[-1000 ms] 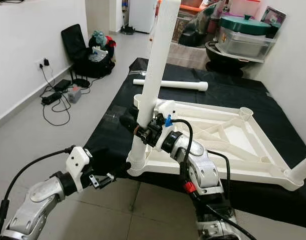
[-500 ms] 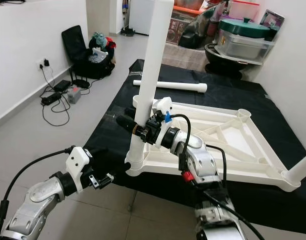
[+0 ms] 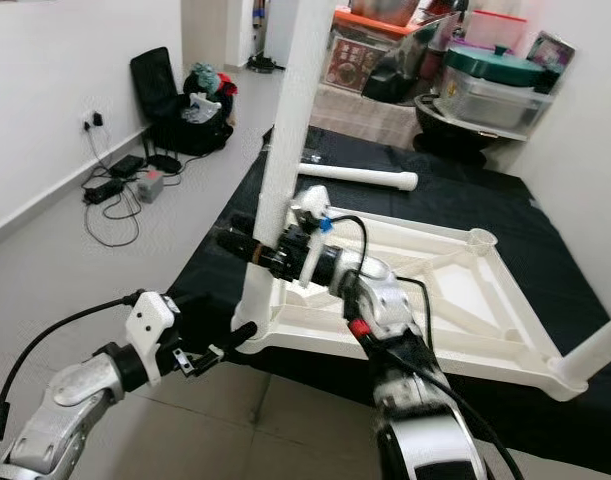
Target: Building children table
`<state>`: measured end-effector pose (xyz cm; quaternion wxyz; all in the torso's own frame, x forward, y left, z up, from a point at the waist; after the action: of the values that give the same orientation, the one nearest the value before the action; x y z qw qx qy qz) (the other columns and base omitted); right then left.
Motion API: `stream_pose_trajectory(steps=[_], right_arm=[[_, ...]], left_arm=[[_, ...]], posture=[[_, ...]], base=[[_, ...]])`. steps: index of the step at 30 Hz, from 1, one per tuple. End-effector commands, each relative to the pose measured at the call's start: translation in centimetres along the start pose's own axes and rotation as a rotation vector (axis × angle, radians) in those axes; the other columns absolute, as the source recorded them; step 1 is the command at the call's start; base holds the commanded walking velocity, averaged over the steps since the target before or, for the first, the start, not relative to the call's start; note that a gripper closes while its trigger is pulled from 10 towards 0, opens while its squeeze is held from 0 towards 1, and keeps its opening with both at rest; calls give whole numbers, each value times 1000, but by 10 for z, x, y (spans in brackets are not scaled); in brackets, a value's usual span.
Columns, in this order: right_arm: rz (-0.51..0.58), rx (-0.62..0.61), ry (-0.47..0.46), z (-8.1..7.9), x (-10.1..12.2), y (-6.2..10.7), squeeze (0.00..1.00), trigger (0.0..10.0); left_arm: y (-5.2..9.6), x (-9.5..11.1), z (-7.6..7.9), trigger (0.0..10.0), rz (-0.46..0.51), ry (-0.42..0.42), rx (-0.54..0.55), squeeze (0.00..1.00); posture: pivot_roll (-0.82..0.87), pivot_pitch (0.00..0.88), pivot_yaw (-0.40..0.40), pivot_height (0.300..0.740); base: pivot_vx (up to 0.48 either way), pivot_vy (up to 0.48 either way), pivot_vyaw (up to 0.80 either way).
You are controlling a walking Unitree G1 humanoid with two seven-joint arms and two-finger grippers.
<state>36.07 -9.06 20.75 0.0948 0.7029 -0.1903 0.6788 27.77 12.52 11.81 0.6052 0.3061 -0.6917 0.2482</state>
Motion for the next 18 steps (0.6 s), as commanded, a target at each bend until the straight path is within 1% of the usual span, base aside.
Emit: stream_pose_trajectory(steps=[1,5,6,8,9,10,11,13,14,16,17,18], right_arm=[[-32,-12,-49,0,-15,0,0,10000],[-32,-45,-34,5,-15,2,0,10000],[-28,-83,-29,9,-15,4,0,10000],[-25,-105,-27,12,-15,5,0,10000],[-25,-153,-22,15,-17,8,0,10000],[-25,-153,-22,15,-17,8,0,10000],[-26,-182,-18,18,-18,10,0,10000],[-26,-182,-18,18,-18,10,0,10000],[-24,-238,-15,21,-19,14,0,10000],[-24,-238,-15,21,-19,14,0,10000],[-22,-303,1,26,-21,20,0,10000],[-22,-303,1,26,-21,20,0,10000]], left_arm=[[1,-2,2,10000,-15,0,-4,0],[-1,-1,2,10000,-13,0,-4,0],[-2,-1,1,10000,-11,-1,-4,0],[-3,0,1,10000,-10,-1,-4,0],[-3,0,0,10000,-10,-1,-3,0],[-3,0,0,10000,-10,-1,-3,0],[-3,0,0,10000,-9,-1,-2,0],[-3,0,0,10000,-9,-1,-2,0],[-3,0,0,10000,-10,0,-3,0],[-3,0,0,10000,-10,0,-3,0],[-3,-1,0,10000,-11,1,-3,0],[-3,-1,0,10000,-11,1,-3,0]], posture=[[164,0,-191,740],[156,0,-187,740],[155,0,-186,740],[155,0,-186,740],[149,0,-181,740],[149,0,-181,740],[149,0,-181,740],[149,0,-181,740],[142,0,-178,740],[142,0,-178,740],[129,0,-170,740],[129,0,-170,740]], base=[[0,0,0],[0,0,0],[0,0,0],[0,0,0],[0,0,0],[0,0,0],[0,0,0],[0,0,0],[0,0,0],[0,0,0],[0,0,0],[0,0,0]])
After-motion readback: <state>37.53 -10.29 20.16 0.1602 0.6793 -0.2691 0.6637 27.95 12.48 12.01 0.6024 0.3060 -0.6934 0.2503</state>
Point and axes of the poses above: a point about 5 cm out from each wrist's last joint towards the gripper, its own y axis pointing back from the gripper into the wrist, its own x axis along the axis of the wrist's last joint, z = x × y, the point moved 1 cm from there along -y, pointing out of the wrist towards the gripper
